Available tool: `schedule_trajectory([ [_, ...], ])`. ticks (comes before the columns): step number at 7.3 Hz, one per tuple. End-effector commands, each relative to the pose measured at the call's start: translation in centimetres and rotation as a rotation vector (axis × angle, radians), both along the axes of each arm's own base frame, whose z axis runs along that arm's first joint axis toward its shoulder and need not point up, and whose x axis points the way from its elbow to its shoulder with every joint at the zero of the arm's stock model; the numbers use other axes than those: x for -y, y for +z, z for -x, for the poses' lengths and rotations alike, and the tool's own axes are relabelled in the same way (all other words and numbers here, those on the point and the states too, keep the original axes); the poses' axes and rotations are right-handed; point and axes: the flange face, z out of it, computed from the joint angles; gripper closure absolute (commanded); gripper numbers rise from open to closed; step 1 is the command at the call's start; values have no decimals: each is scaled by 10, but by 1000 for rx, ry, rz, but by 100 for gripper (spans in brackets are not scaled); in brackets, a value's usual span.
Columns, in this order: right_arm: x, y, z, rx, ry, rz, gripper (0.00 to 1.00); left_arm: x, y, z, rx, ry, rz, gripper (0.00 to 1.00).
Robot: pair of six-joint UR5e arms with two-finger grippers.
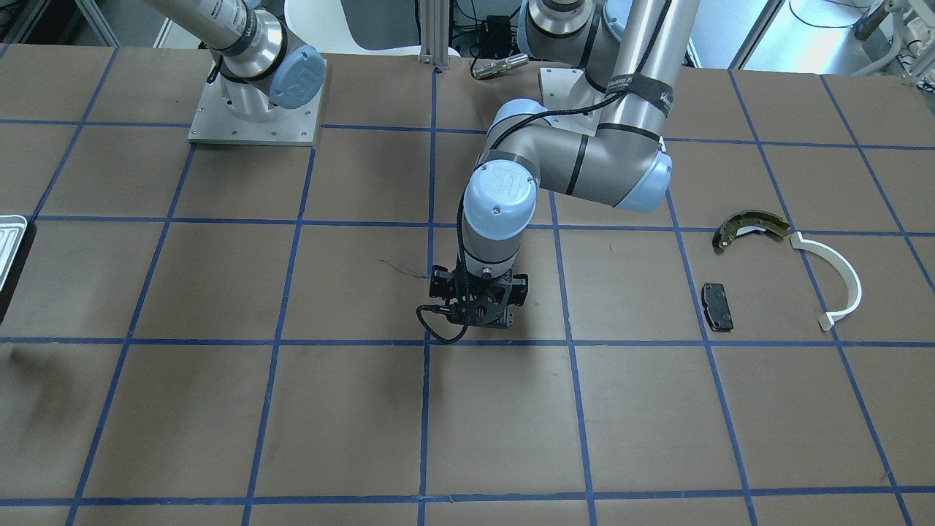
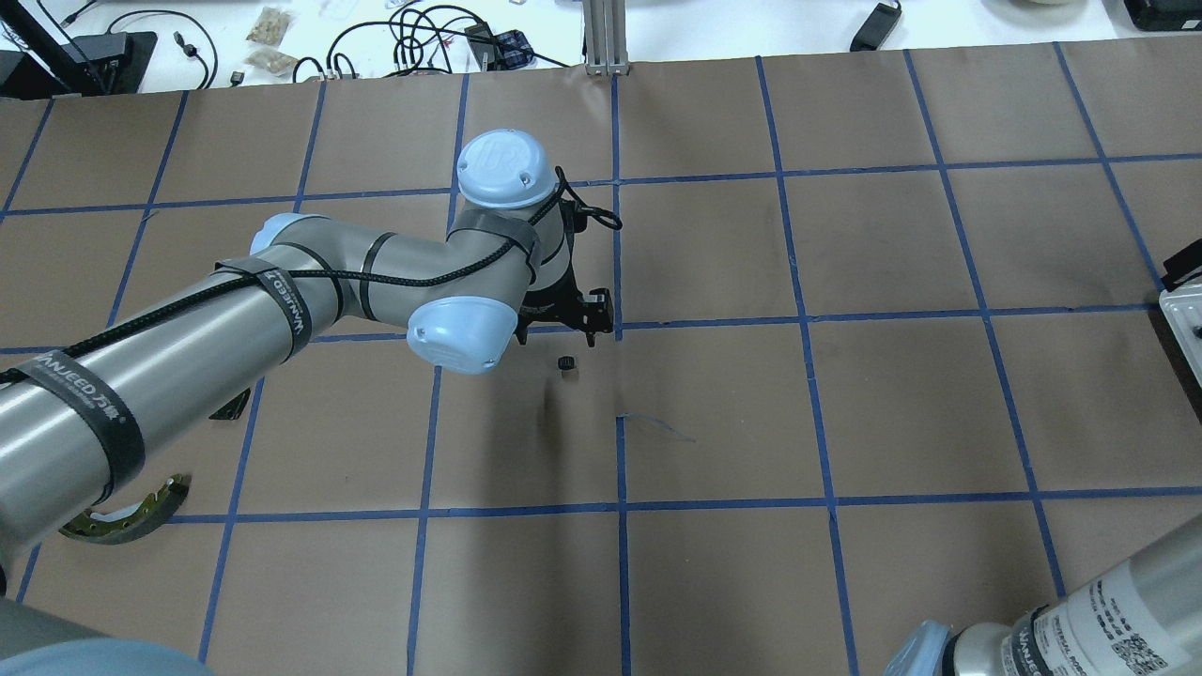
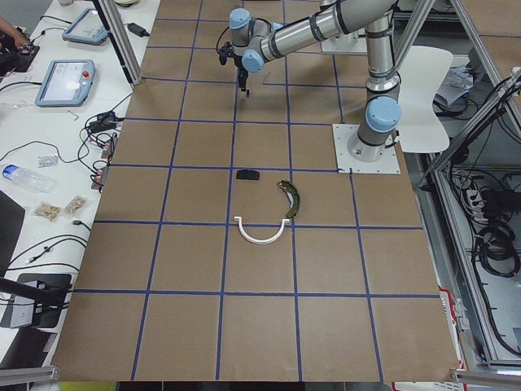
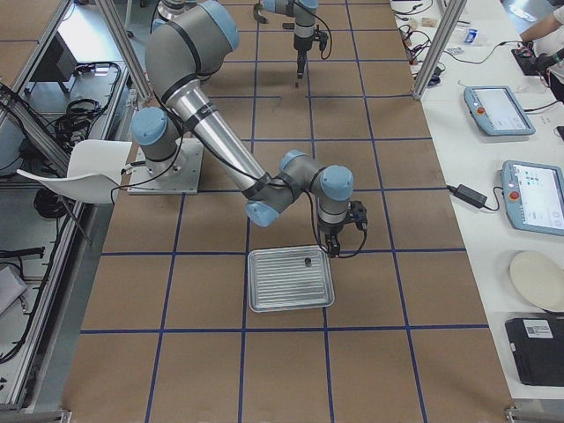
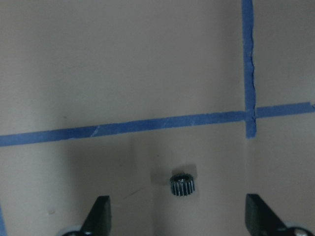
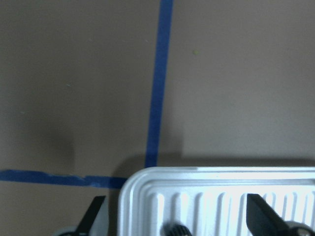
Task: Place bearing gear from tray to pile
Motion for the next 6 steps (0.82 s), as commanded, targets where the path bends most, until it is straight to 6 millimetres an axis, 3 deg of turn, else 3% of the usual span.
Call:
schedule_trajectory([
  [1,-14,-13,21,9,-9,-13,0,-3,-26,11,7,-20,-18,14],
  [2,-19,-14,24,17,-18,-18,6,-5,-33,15,10,-24,-30,17],
  [4,-26,-22,19,72,-17,-76,8,-6,-34,15,12,-28,-33,33],
  [6,-27,-25,18,74,-17,-81,12,-7,-34,14,19,-28,-39,41],
])
